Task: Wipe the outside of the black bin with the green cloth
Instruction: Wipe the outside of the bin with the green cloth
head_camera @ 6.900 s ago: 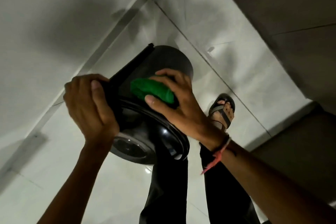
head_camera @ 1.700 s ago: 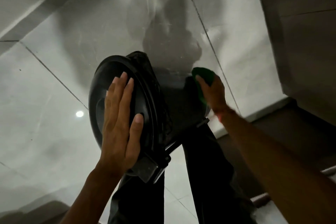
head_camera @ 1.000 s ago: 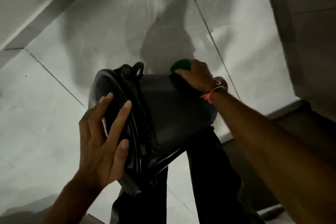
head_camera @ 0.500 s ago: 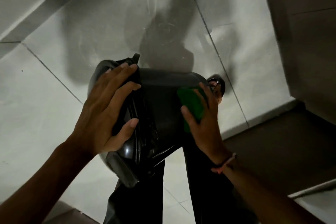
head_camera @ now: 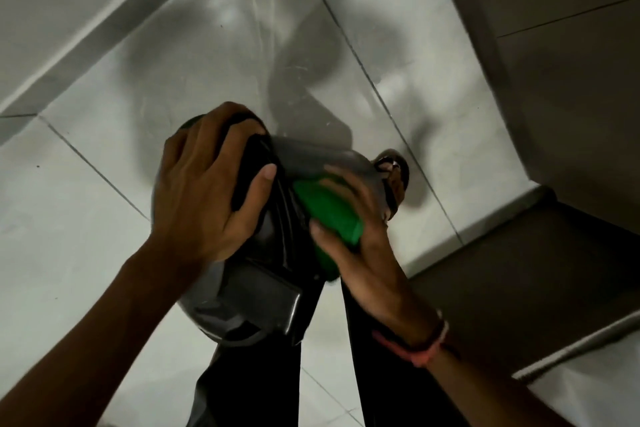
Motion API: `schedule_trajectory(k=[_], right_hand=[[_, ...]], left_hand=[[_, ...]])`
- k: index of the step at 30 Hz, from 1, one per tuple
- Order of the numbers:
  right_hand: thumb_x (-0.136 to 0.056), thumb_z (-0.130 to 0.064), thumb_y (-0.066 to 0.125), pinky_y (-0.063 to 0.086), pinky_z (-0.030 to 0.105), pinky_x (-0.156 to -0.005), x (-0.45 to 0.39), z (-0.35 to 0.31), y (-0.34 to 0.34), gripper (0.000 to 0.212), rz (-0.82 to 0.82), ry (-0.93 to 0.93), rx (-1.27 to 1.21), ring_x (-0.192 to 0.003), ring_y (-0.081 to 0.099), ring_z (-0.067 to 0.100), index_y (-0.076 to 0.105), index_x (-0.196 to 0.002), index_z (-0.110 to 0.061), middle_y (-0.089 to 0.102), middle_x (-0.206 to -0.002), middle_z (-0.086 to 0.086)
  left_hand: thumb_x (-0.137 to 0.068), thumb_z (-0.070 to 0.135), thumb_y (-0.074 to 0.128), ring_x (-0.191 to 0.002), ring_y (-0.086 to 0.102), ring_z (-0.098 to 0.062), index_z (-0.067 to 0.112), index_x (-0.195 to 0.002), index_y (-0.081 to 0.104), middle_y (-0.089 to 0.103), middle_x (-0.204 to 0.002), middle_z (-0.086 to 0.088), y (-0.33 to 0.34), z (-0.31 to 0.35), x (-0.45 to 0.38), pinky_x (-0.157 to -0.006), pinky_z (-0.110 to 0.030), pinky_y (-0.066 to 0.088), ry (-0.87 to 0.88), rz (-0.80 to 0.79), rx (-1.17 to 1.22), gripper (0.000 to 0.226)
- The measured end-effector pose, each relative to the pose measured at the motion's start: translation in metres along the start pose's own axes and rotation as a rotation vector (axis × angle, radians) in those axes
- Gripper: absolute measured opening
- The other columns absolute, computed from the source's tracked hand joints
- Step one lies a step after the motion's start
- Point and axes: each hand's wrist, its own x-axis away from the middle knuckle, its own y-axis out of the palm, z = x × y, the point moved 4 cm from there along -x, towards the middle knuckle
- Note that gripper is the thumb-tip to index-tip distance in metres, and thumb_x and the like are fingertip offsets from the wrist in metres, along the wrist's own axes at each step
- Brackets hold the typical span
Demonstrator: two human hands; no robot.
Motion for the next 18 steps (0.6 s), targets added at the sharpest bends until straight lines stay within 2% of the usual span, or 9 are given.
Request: schedule_trajectory(k=[2,4,6,7,9,11,13,16,18], right_hand=[[-0.097,-0.039,0.066,0.033,0.043,-0.128,0.031,0.011,-0.008,0.038,-0.002,-0.135,0.145,-0.152,0.040,0.024,0.059,-0.134,-0.034,0.046,-0.157,0.000],[-0.097,-0.023,0.069,0.034,0.041,-0.127,0.040,0.040,-0.018,0.035,0.034,-0.045,0.195,-0.149,0.044,0.021,0.062,-0.131,-0.027,0.051,-0.152,0.000],[-0.096,-0.002,0.069,0.045,0.047,-0.119,0.027,0.064,-0.035,0.036,0.157,0.241,-0.034,-0.135,0.060,0.023,0.064,-0.128,-0.016,0.066,-0.137,0.008],[-0.096,0.004,0.065,0.053,0.047,-0.108,0.019,0.071,-0.045,0.030,0.261,0.387,-0.231,-0.119,0.071,0.022,0.068,-0.122,-0.012,0.076,-0.121,0.008],[-0.101,0.000,0.058,0.059,0.038,-0.089,0.000,0.073,-0.070,0.022,0.423,0.533,-0.576,-0.095,0.078,0.019,0.073,-0.111,-0.012,0.083,-0.095,0.001],[-0.105,-0.017,0.051,0.060,0.039,-0.089,-0.022,0.056,-0.091,0.026,0.434,0.552,-0.836,-0.098,0.076,0.027,0.076,-0.111,-0.012,0.082,-0.100,0.006],[-0.106,-0.029,0.044,0.062,0.042,-0.093,-0.041,0.024,-0.104,0.039,0.357,0.434,-1.003,-0.102,0.078,0.029,0.080,-0.112,-0.015,0.081,-0.108,0.011],[-0.106,-0.037,0.039,0.054,0.047,-0.107,-0.058,-0.025,-0.119,0.049,0.298,0.284,-1.188,-0.137,0.059,0.037,0.057,-0.146,-0.016,0.062,-0.144,0.016],[-0.107,-0.043,0.033,0.051,0.046,-0.111,-0.070,-0.053,-0.125,0.052,0.252,0.192,-1.267,-0.137,0.055,0.036,0.063,-0.138,-0.014,0.063,-0.140,0.015]], left_hand=[[-0.104,0.047,0.037,-0.131,0.059,-0.036,0.008,-0.129,0.063,0.059,-0.144,-0.013,-0.002,-0.002,0.003,-0.106,-0.048,0.040,-0.026,0.017,-0.023,0.053],[-0.102,0.051,0.039,-0.127,0.059,-0.036,0.009,-0.123,0.065,0.058,-0.140,-0.015,-0.001,-0.004,0.000,-0.102,-0.048,0.039,-0.051,0.004,-0.034,0.053],[-0.099,0.057,0.041,-0.118,0.059,-0.039,0.009,-0.115,0.065,0.055,-0.134,-0.019,0.003,-0.006,-0.009,-0.097,-0.050,0.041,-0.057,-0.034,-0.069,0.056],[-0.097,0.061,0.041,-0.114,0.059,-0.040,0.010,-0.110,0.064,0.054,-0.131,-0.019,0.006,-0.006,-0.014,-0.095,-0.051,0.041,-0.059,-0.058,-0.083,0.058],[-0.092,0.069,0.042,-0.114,0.057,-0.039,0.010,-0.103,0.063,0.050,-0.128,-0.019,0.010,-0.002,-0.024,-0.097,-0.050,0.039,-0.099,-0.070,-0.035,0.064],[-0.087,0.076,0.041,-0.123,0.051,-0.038,0.011,-0.102,0.062,0.045,-0.128,-0.018,0.010,0.002,-0.028,-0.101,-0.045,0.034,-0.221,-0.044,0.035,0.070],[-0.087,0.078,0.041,-0.129,0.045,-0.038,0.011,-0.103,0.061,0.041,-0.132,-0.019,0.007,0.008,-0.030,-0.106,-0.047,0.033,-0.362,0.017,0.046,0.071],[-0.091,0.081,0.035,-0.131,0.041,-0.043,0.009,-0.106,0.059,0.039,-0.141,-0.022,-0.008,0.020,-0.047,-0.110,-0.054,0.035,-0.508,0.134,-0.031,0.078],[-0.094,0.084,0.032,-0.135,0.040,-0.045,0.004,-0.112,0.060,0.038,-0.148,-0.025,-0.017,0.024,-0.077,-0.111,-0.054,0.031,-0.571,0.205,-0.081,0.086]])
